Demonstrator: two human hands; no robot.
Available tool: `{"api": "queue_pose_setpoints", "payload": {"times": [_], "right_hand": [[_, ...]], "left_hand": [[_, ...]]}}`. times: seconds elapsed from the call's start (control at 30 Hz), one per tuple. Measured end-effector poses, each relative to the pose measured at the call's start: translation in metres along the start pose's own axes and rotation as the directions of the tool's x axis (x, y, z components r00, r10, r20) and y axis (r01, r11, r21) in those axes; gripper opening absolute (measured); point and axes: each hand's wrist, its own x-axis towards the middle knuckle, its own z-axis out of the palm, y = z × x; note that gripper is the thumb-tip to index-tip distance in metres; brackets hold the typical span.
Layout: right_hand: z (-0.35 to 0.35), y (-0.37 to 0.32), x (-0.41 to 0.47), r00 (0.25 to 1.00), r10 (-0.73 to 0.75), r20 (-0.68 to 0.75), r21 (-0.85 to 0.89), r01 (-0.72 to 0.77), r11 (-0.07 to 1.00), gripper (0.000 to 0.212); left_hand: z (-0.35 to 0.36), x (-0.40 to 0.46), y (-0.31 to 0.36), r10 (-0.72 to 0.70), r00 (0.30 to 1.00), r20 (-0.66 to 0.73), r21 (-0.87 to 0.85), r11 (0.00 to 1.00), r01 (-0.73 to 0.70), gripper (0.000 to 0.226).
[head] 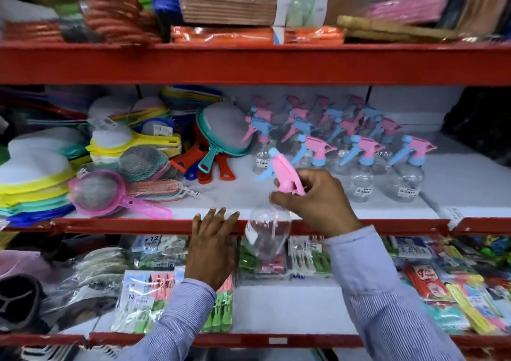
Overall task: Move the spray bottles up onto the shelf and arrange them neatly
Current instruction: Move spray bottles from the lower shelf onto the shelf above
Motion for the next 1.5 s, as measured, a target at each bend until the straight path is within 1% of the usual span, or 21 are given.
{"api": "queue_pose_setpoints", "payload": {"times": [0.17, 0.27, 0.4, 0.5, 0.57, 0.63, 0.77, 0.87, 1.0, 1.13, 1.2, 1.27, 1.3, 1.33, 1.37, 1.4, 1.5], "right_hand": [[0.021, -0.008, 0.058, 0.986, -0.081, -0.145, -0.084, 0.069, 0.994, 0.025], [0.042, 0.005, 0.084, 0.974, -0.098, -0.206, -0.152, 0.067, 0.986, 0.029], [0.066, 0.025, 0.102, 0.947, -0.111, -0.3, -0.204, 0.05, 0.978, 0.026], [0.076, 0.035, 0.105, 0.926, -0.128, -0.355, -0.165, 0.072, 0.984, 0.036], [0.08, 0.036, 0.105, 0.917, -0.115, -0.381, -0.108, 0.079, 0.991, 0.051], [0.082, 0.037, 0.104, 0.91, -0.088, -0.404, -0.055, 0.072, 0.996, 0.062], [0.083, 0.039, 0.1, 0.899, -0.11, -0.424, -0.003, 0.12, 0.993, 0.071], [0.086, 0.041, 0.099, 0.89, -0.116, -0.44, 0.019, 0.139, 0.99, 0.074], [0.086, 0.043, 0.094, 0.893, -0.122, -0.434, 0.012, 0.141, 0.99, 0.075], [0.077, 0.042, 0.078, 0.906, -0.11, -0.409, 0.055, 0.145, 0.988, 0.075], [0.07, 0.049, 0.063, 0.904, -0.132, -0.406, 0.037, 0.16, 0.986, 0.063], [0.063, 0.062, 0.047, 0.9, -0.138, -0.413, 0.019, 0.16, 0.987, 0.038], [0.061, 0.07, 0.04, 0.9, -0.125, -0.418, 0.0, 0.138, 0.99, 0.024], [0.059, 0.078, 0.036, 0.905, -0.101, -0.412, -0.031, 0.097, 0.995, 0.015], [0.058, 0.085, 0.034, 0.919, -0.074, -0.388, -0.065, 0.052, 0.997, 0.012], [0.057, 0.092, 0.035, 0.938, -0.046, -0.343, -0.095, 0.014, 0.995, 0.014], [0.058, 0.102, 0.047, 0.982, -0.004, -0.187, -0.168, -0.028, 0.985, 0.036]], "left_hand": [[-0.003, -0.002, 0.001, 0.006, 1.0, 0.007, -0.026, 1.0, -0.006, 0.063], [-0.002, -0.002, 0.001, -0.006, 1.0, 0.005, -0.054, 0.999, 0.006, 0.061], [-0.003, -0.001, 0.001, -0.005, 1.0, -0.001, -0.068, 0.998, 0.005, 0.06], [-0.002, -0.001, -0.001, -0.006, 1.0, 0.006, -0.065, 0.998, 0.006, 0.06], [-0.002, -0.001, 0.0, -0.009, 1.0, 0.006, -0.072, 0.997, 0.01, 0.06], [-0.002, -0.001, 0.0, -0.013, 1.0, 0.002, -0.081, 0.997, 0.013, 0.06], [-0.001, -0.001, -0.001, -0.012, 1.0, 0.008, -0.081, 0.997, 0.013, 0.06], [-0.001, -0.002, -0.001, -0.013, 1.0, 0.009, -0.078, 0.997, 0.013, 0.06], [-0.003, -0.002, -0.001, -0.006, 1.0, 0.014, -0.068, 0.998, 0.007, 0.061], [-0.005, -0.003, -0.001, -0.006, 0.999, 0.036, -0.036, 0.999, 0.008, 0.064], [-0.009, -0.001, 0.001, -0.017, 0.999, 0.04, -0.051, 0.999, 0.019, 0.063], [-0.014, 0.005, 0.003, -0.066, 0.997, 0.03, -0.129, 0.989, 0.069, 0.06], [-0.018, 0.011, 0.005, -0.097, 0.995, 0.024, -0.182, 0.978, 0.1, 0.058], [-0.021, 0.018, 0.008, -0.125, 0.992, 0.021, -0.236, 0.964, 0.126, 0.056], [-0.023, 0.026, 0.011, -0.151, 0.988, 0.028, -0.288, 0.945, 0.152, 0.056], [-0.024, 0.036, 0.016, -0.178, 0.983, 0.054, -0.34, 0.922, 0.186, 0.057], [-0.019, 0.071, 0.032, -0.263, 0.945, 0.196, -0.48, 0.815, 0.326, 0.066]]}}
